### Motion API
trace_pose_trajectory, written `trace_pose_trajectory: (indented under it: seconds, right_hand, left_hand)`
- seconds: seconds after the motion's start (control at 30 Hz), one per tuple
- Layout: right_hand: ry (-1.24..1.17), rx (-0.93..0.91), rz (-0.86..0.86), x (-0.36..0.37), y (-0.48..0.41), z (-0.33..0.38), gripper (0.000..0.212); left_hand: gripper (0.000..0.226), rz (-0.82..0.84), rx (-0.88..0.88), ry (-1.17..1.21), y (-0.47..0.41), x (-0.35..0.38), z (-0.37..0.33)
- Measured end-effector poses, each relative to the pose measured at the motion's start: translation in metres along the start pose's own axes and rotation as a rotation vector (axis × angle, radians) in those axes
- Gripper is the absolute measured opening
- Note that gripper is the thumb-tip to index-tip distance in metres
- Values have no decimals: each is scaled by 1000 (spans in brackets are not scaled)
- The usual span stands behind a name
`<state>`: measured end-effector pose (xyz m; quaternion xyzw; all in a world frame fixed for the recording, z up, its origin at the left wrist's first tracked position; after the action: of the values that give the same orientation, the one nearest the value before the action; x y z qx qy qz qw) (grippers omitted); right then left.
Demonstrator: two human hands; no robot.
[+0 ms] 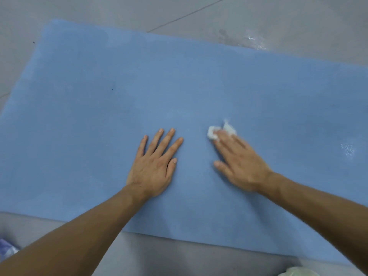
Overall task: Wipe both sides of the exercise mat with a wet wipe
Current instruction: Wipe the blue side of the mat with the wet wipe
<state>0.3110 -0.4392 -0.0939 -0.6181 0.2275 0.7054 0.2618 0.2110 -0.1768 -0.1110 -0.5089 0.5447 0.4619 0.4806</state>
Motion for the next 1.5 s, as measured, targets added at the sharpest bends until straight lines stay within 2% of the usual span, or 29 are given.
trace_pose_trajectory:
  seconds: [0.2, 0.3, 0.4, 0.53, 0.67, 0.77, 0.83, 1.0, 1.23, 1.33, 1.5]
  right_hand:
    - [-4, -510, 151, 10, 68, 97, 71]
    - [35, -625, 213, 12, 81, 102, 71]
    - [-20, -536, 169, 10, 56, 77, 69]
    - [19, -266, 89, 7, -7, 26, 69]
    - [113, 25, 117, -5, -64, -17, 78]
    - [51, 243, 146, -8, -83, -35, 84]
    - [7, 207, 143, -7, -84, -29, 84]
    - [-5, -119, 60, 6, -41, 31, 73]
    - [-2, -566, 221, 4, 40, 82, 67]
    - [-10, -554, 205, 5, 28, 64, 65]
    - [32, -215, 143, 2, -38, 8, 67]
  left_hand:
    - [57, -20, 11, 18, 1, 1, 1]
    - [56, -29, 6, 49, 2, 1, 3]
    - [56, -38, -7, 73, 1, 1, 3]
    - [58, -30, -12, 59, 1, 1, 2]
    - [58, -28, -7, 51, 1, 0, 2]
    - [58, -25, -4, 54, 1, 1, 3]
    - [58, -36, -2, 66, 1, 1, 3]
    - [59, -76, -38, 116, 0, 4, 5]
    - [59, -85, -25, 90, 0, 5, 5]
    - [60, -86, -34, 99, -3, 3, 5]
    - [62, -18, 20, 81, -14, -3, 17]
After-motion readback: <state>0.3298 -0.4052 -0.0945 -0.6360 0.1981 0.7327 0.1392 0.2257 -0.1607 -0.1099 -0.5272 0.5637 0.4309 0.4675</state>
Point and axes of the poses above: each hand's wrist, its own y-axis away from the middle knuckle, its own x-axis out of the palm, z = x × y, the point moved 2 cm from there along -y, towards the middle knuckle, and after that the axes turned 3 degrees about -z, right-handed, at the moved point
